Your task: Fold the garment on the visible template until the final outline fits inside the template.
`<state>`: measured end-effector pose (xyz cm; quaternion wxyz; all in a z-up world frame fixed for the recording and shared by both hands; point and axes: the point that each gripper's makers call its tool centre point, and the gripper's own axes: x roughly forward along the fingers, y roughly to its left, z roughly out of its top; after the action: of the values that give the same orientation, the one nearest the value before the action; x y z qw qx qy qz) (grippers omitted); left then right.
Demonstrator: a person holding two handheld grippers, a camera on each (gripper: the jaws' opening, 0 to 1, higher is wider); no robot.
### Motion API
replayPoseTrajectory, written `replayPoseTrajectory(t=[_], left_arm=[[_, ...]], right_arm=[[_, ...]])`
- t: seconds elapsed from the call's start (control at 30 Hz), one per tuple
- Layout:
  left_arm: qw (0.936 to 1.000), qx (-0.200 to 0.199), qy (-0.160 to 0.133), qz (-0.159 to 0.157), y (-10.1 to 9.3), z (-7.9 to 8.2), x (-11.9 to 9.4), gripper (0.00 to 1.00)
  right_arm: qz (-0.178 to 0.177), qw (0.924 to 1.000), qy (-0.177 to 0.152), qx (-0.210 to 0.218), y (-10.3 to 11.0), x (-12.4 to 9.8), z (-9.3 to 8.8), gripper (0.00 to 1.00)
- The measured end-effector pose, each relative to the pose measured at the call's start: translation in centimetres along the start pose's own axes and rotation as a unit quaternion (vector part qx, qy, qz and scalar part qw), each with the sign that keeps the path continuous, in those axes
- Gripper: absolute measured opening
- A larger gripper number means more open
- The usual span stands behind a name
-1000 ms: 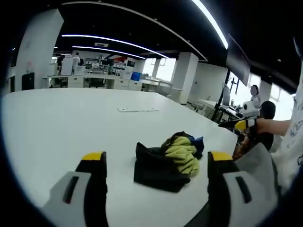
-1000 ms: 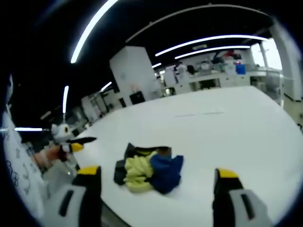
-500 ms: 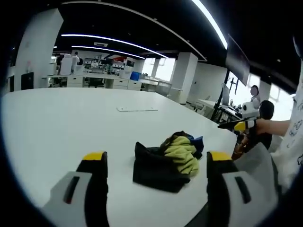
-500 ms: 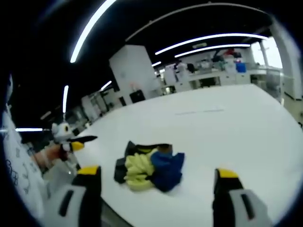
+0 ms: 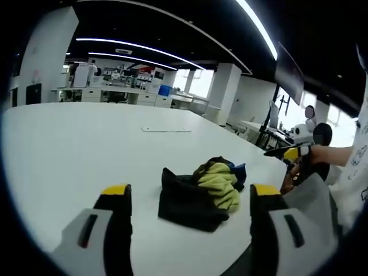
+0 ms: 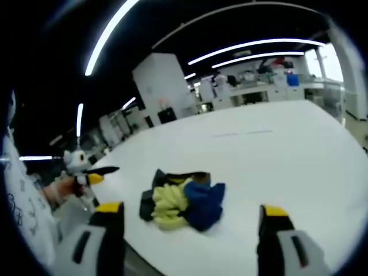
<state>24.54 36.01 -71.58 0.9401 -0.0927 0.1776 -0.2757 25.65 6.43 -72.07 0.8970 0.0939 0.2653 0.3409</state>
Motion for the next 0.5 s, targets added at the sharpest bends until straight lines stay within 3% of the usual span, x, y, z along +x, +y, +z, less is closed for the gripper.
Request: replayPoseTrajectory(t=[0.5], left_arm=[[1.0000,0.002,0.008,-0.002,0.01,-0.49,0.10,0.80]], right_arm=[[-0.002,0.9999,0.012,0.000,-0.29,0.20,-0.73,0.97]])
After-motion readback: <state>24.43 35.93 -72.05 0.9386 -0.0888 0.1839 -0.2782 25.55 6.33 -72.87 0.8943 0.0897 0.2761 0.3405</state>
